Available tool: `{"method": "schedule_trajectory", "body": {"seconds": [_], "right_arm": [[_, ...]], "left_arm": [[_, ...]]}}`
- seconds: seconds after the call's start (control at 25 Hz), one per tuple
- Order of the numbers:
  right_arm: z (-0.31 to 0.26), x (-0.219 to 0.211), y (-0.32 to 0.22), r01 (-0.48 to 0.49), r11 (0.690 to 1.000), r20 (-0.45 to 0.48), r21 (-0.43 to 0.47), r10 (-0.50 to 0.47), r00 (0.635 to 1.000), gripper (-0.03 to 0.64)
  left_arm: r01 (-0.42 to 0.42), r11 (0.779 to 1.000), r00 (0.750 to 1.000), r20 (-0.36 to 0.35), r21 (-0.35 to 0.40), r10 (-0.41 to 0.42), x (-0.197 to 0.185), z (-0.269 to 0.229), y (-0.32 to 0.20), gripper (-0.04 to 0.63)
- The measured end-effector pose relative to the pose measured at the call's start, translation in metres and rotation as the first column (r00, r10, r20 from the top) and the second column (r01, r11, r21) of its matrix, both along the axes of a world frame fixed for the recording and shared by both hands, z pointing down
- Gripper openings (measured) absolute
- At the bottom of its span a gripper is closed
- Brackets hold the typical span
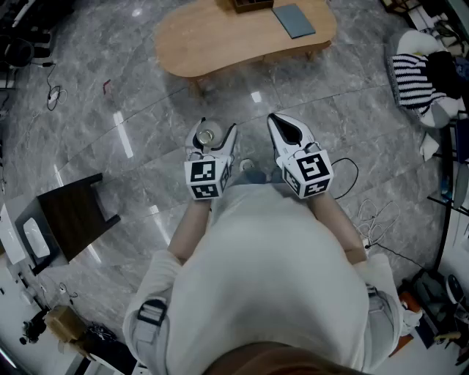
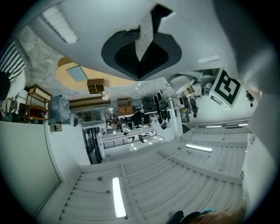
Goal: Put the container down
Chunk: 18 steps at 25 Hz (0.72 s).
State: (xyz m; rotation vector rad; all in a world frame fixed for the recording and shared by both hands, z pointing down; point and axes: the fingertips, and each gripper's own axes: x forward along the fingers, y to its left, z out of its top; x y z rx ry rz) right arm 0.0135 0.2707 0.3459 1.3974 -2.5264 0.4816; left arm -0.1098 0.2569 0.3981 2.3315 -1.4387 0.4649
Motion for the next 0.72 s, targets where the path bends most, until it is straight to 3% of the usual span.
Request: {"method": "schedule_trajectory", "body": {"seconds": [0.4,0.72], "right_arm": [[-0.004,-0.022,0.062,0.047,0.999,0.007,0.01,-0.047,0.999,0.0],[-0.013,-0.028,0.065,0.035,0.998,0.001,0.046,-0.035,0.999,0.0]], "left_arm": [[0.071,0.996,0.997,-0.022,0.051,-0.07,-0.02,-0.015,0.06,0.35],[0.041,0.997,0.999,-0.033,0.065,-0.039,-0.021,-0.019,0.077,0.35]]}}
